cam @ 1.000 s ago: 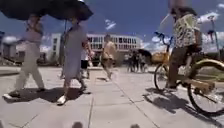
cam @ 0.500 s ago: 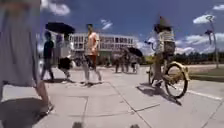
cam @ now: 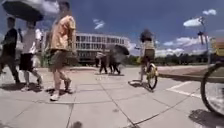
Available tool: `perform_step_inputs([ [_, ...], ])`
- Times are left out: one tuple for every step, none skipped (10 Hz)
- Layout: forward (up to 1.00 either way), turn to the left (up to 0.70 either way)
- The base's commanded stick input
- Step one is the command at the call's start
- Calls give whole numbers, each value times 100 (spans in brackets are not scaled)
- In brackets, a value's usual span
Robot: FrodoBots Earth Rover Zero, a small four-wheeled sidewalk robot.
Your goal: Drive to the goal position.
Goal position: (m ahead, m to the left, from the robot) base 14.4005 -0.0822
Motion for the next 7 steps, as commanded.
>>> perform_step_inputs([
  [70, 0],
  [70, 0],
  [70, 0],
  [70, 0],
  [70, 0],
  [70, 0],
  [70, 0],
])
